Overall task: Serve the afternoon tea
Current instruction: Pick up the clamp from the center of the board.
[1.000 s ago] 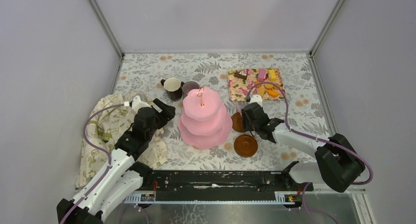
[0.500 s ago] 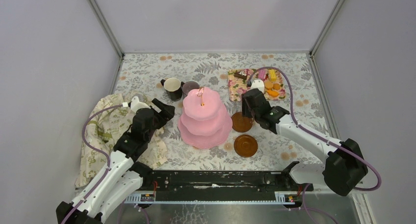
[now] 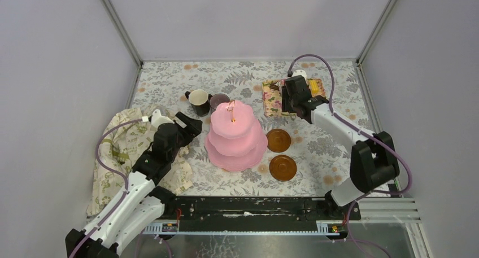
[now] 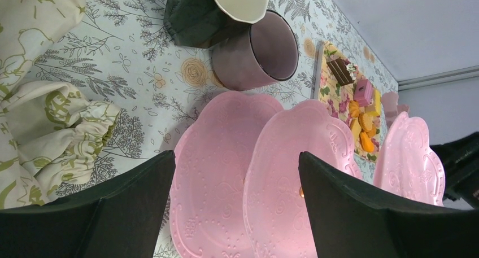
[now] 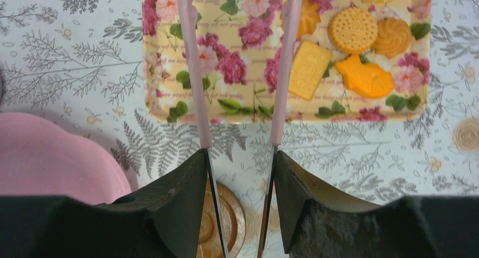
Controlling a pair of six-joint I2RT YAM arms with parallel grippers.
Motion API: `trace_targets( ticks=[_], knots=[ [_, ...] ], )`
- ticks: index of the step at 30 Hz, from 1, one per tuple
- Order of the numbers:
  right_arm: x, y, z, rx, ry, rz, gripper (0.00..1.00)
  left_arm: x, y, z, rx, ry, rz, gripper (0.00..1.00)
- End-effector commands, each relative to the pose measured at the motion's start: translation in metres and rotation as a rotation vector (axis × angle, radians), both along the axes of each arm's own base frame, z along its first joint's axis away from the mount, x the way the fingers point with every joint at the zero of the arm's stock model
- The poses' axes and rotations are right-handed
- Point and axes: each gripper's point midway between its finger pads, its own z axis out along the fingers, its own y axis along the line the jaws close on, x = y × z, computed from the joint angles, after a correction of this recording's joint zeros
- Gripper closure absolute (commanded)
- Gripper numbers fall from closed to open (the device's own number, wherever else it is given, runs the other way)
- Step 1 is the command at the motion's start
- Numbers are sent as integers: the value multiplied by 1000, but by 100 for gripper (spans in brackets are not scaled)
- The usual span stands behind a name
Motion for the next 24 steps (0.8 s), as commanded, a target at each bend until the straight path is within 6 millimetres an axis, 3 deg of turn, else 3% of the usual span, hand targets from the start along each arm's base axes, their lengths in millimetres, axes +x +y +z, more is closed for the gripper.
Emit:
trace_targets(
  ticks=[1,9,15,24],
  knots=[
    [35,12,16,14,-38,66,48,9,-8,15,-41,-56,-7,12],
    [74,10,-21,13,39,89,46,15,-10,9,-38,-41,-2,12],
    [97,8,-30,30,48,87,45,19,-10,13,-26,-47,1,12],
    [115,6,-48,37,72,94,44,24,-13,6,-30,-37,0,12]
  ],
)
